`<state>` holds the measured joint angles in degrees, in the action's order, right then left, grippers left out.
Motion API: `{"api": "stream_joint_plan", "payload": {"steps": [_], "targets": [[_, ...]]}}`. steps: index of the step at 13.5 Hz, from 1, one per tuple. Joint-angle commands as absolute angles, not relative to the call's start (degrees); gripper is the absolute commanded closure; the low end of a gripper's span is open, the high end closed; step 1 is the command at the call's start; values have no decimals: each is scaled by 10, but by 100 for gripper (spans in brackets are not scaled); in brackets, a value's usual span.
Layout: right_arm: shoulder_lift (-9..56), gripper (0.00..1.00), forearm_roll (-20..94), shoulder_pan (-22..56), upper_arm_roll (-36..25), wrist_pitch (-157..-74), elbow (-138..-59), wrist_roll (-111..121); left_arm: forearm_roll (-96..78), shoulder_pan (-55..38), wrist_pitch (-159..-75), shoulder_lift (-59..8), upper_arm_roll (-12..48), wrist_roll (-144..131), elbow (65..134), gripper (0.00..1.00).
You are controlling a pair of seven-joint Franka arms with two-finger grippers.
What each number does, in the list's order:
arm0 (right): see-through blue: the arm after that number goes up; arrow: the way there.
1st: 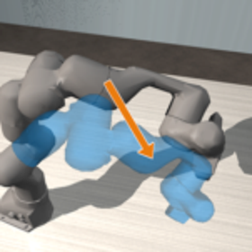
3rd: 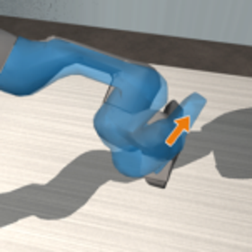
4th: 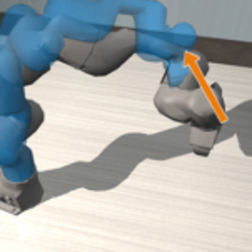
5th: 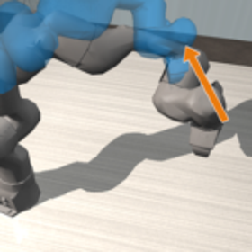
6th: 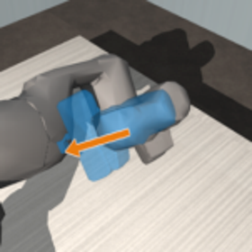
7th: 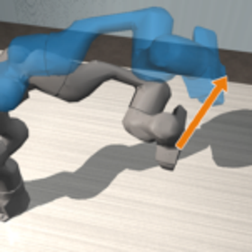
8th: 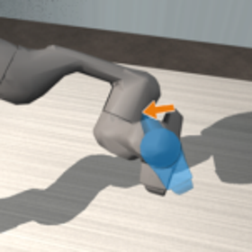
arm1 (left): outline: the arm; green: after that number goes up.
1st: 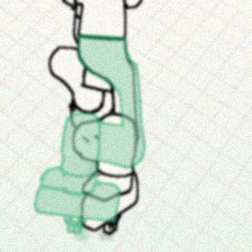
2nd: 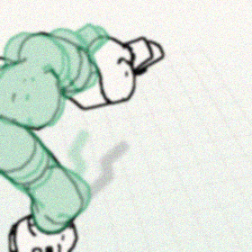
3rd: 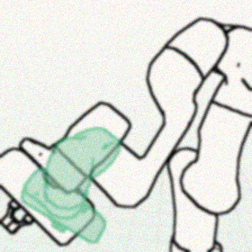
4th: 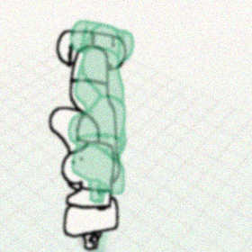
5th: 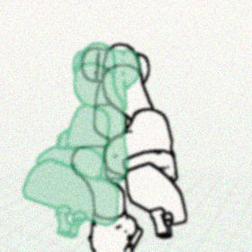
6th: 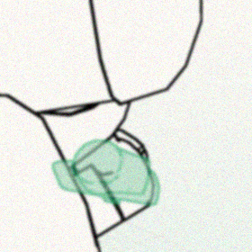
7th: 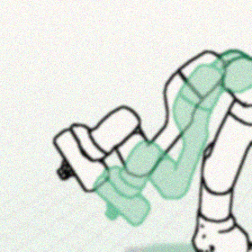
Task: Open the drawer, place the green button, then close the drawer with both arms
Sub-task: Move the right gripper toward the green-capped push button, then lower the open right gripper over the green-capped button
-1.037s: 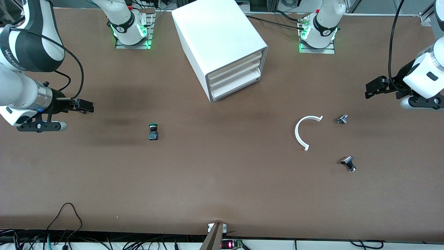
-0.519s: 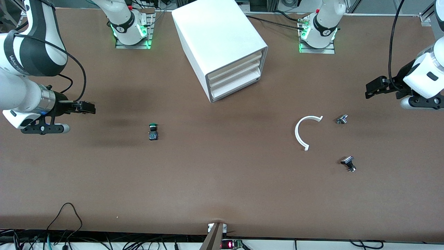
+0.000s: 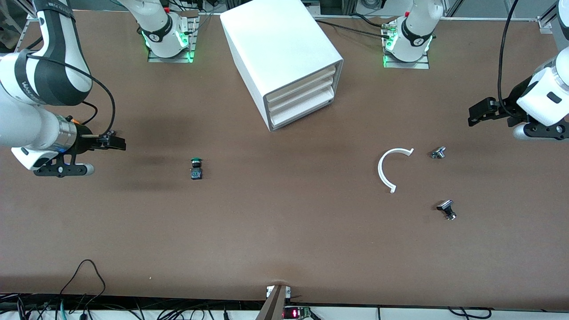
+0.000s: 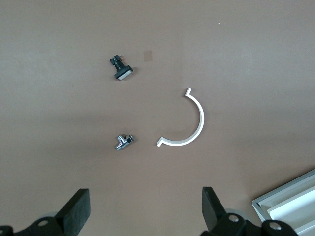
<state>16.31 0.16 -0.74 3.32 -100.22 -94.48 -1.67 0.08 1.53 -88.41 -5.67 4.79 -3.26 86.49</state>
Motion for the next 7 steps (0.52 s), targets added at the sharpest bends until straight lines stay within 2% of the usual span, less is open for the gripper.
{"api": "stream_joint_plan", "payload": {"steps": [1,5,7], "targets": [[160,0,10,5,34,-1044,-976,-23,3,20,-873,-55,52,-30,856,0],[166,0,5,57,33,-1059,-976,-101,3,20,-873,-55,52,-30,856,0],[172,0,5,57,33,-1063,-976,-101,3,20,-873,-55,52,-30,856,0]]}}
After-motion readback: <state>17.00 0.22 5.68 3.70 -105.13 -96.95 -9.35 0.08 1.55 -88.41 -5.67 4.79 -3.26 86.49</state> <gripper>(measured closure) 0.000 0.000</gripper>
